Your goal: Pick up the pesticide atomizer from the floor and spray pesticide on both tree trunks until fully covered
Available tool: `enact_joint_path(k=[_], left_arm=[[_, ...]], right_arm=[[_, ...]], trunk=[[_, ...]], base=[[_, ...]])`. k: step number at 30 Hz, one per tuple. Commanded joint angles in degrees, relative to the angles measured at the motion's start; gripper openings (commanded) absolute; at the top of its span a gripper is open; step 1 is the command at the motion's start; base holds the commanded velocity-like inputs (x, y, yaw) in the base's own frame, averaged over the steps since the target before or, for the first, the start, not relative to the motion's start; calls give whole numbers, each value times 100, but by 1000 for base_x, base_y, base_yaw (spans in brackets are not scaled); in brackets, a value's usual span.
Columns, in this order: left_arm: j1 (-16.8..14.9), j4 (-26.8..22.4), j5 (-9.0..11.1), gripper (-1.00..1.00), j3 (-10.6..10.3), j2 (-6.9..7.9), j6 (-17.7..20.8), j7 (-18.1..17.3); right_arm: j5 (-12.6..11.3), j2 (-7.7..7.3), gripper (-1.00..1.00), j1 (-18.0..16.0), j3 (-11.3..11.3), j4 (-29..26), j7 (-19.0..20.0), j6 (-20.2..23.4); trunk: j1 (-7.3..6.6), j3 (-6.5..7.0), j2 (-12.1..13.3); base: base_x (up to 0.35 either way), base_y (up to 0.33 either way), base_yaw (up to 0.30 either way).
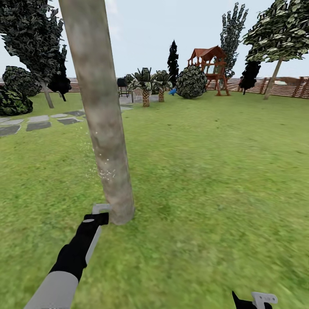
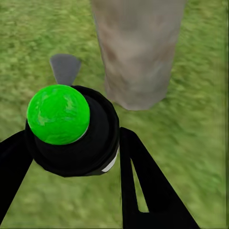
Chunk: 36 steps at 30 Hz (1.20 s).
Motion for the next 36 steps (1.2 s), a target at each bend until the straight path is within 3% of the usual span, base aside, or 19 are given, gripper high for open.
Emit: enact_joint_path(k=[1, 4, 7, 12, 17, 18, 21, 24, 27, 30, 34, 36], left_arm=[[-29, -90, 4, -100, -14, -9, 42, -9], [-174, -135, 5, -100, -26, -62, 163, -17], [-555, -149, -9, -100, -29, -63, 746, -23], [-595, -432, -60, -100, -17, -9, 812, -23], [-753, -486, -37, -100, -63, -130, 824, -12], [-805, -485, -59, -100, -120, -235, 875, -11], [-1040, -485, -75, -100, -158, -315, 1269, -11], [-1151, -555, -85, -100, -97, -222, 1362, -11], [-1179, -833, -67, -100, 74, 89, 1673, -20], [-1167, -1062, -59, -100, 36, 80, 2031, -27], [-1205, -1353, -27, -100, -516, -71, 2283, -37], [-1311, -1602, -12, -100, -617, -144, 2630, -51]], right_arm=[[0, 0, 100, 0, 0, 0, 0, -1], [0, 0, 100, 0, 0, 4, 0, 0], [0, 0, 100, 0, 0, 1, 6, 0], [0, 0, 100, 0, 0, 0, 7, 0], [0, 0, 100, 0, 0, 0, 9, 0], [0, 0, 100, 0, 0, 0, 9, 0], [0, 0, 100, 0, 0, 0, 9, 0], [3, 0, 100, 0, 0, 0, 9, 0], [2, 0, 100, 0, 0, 0, 9, 0], [7, 0, 100, 0, 0, 2, 9, 0], [9, 0, 100, 0, 0, 2, 9, 0], [9, 0, 100, 0, 0, 2, 9, 0]], trunk=[[0, 0, 0], [0, 0, 0], [0, 0, 0], [0, 0, 0], [0, 0, 0], [0, 0, 0], [0, 0, 0], [0, 0, 0], [0, 0, 0], [0, 0, 0], [0, 0, 0], [0, 0, 0]], base=[[1, -1, 0], [0, 0, 0], [0, 0, 0], [-89, 0, 0], [-153, 0, 0], [-11, 0, 0], [-4, 0, 0], [0, 0, 0], [0, 0, 0], [0, 0, 0], [0, 0, 0], [0, 0, 0]])
